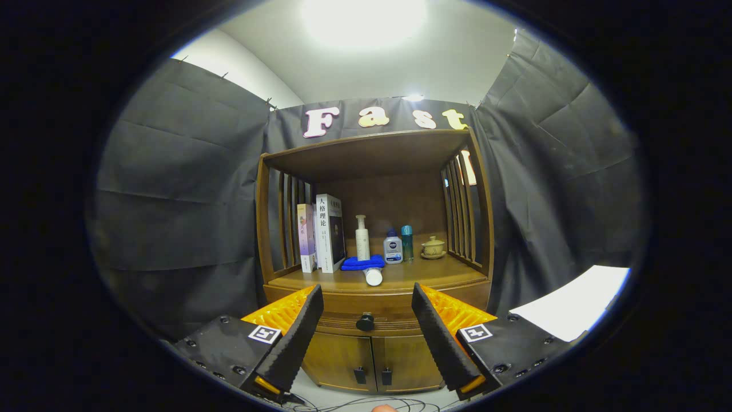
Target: Pull open the drawer, take out the items inside it, and place them on the countertop above the cabinet.
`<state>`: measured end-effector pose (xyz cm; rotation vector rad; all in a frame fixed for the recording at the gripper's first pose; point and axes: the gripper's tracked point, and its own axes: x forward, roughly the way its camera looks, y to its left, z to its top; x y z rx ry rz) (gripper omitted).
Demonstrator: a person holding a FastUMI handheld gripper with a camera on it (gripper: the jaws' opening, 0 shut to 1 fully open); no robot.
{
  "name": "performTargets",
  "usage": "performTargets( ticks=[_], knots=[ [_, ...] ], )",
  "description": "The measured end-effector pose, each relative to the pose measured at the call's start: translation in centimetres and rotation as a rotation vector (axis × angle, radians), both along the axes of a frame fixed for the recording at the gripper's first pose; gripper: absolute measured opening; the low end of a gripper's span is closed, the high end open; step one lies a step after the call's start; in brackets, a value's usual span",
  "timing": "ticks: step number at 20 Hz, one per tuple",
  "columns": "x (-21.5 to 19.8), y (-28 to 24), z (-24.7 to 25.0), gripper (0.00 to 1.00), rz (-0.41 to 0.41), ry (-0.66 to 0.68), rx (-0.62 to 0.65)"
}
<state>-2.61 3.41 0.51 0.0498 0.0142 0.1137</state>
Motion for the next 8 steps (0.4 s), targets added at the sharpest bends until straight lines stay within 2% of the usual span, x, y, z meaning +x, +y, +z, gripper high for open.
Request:
performTargets(
  ticks=[8],
  knots=[
    [0.43, 0.08, 0.56, 0.98, 0.000, -0.035, -0.014]
  ],
)
